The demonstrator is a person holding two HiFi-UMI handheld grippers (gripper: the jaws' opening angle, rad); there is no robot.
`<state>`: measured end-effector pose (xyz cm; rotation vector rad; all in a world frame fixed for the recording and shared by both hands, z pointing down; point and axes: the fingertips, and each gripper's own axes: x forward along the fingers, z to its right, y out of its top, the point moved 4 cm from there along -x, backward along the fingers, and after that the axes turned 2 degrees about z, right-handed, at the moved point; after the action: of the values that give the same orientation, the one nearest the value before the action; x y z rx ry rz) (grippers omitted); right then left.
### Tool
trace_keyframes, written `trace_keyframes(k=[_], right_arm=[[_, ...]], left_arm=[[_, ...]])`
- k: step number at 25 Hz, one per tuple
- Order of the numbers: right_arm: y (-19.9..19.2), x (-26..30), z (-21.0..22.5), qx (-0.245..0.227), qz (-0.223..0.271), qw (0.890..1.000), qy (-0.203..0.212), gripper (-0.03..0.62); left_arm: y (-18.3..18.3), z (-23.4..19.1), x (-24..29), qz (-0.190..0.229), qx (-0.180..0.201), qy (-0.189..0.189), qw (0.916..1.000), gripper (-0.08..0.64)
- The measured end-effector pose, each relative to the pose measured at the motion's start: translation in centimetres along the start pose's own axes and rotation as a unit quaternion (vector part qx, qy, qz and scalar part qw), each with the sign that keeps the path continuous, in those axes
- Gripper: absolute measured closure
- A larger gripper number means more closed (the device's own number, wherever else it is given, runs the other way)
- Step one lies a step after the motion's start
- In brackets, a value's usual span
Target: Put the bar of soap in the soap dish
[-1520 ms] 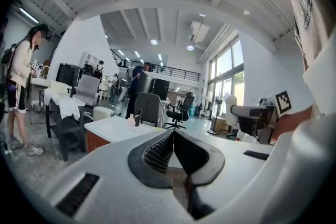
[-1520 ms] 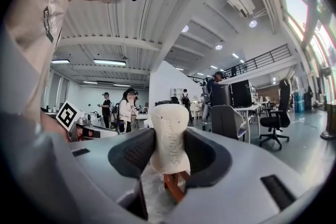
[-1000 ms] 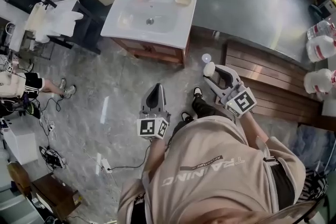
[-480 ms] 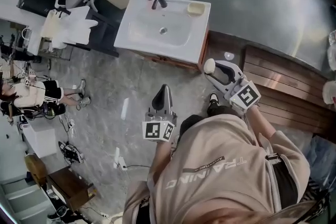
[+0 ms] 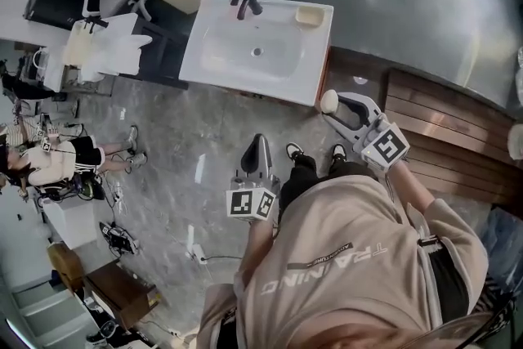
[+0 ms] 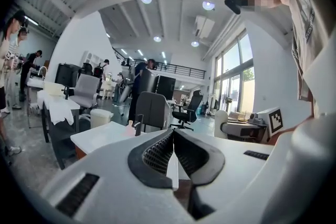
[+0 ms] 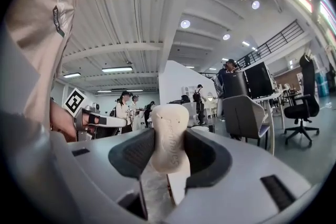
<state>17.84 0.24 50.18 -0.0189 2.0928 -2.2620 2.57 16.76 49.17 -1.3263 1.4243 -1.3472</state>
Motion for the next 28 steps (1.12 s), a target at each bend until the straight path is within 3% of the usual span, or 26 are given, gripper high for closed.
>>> trace_keyframes(k=[3, 6, 7, 12, 16, 23, 28], right_arm=[[-0.7, 1.4, -0.1, -0.012, -0.011, 1.000, -0.008, 0.416], [0.2, 3.6, 0.2, -0.025, -0.006, 0.999, -0.027, 0.416], [0.8, 4.5, 0.3, -0.018, -0.004, 0.999, -0.036, 0.416], [2.9, 8.5, 0.9, -0.003, 0.010, 0.997, -0.081, 0.416], [2.8, 11.7, 0.5, -0.021, 0.009, 0.993, -0.116, 0.416], [1.8, 14.9, -0.2, -0.009, -0.008, 0.987, -0.159, 0.416], [1.6, 16.7, 2.2, -0.010, -0.031, 0.985, -0.167, 0.416]], left_arm=[[0.0, -1.7, 1.4, 0.010, -0.007, -0.021, 0.9997, 0.549], [0.0, -4.5, 3.0, 0.013, -0.064, -0.037, 0.9972, 0.549], [0.4, -5.6, 3.5, 0.013, -0.065, -0.040, 0.9970, 0.549], [2.5, -9.8, 6.2, 0.015, -0.005, -0.076, 0.9970, 0.549], [2.0, -13.1, 7.2, 0.002, 0.023, -0.112, 0.9935, 0.549], [0.8, -17.0, 8.2, -0.018, 0.012, -0.147, 0.9888, 0.549], [1.0, -18.6, 10.2, -0.027, -0.007, -0.147, 0.9887, 0.549]])
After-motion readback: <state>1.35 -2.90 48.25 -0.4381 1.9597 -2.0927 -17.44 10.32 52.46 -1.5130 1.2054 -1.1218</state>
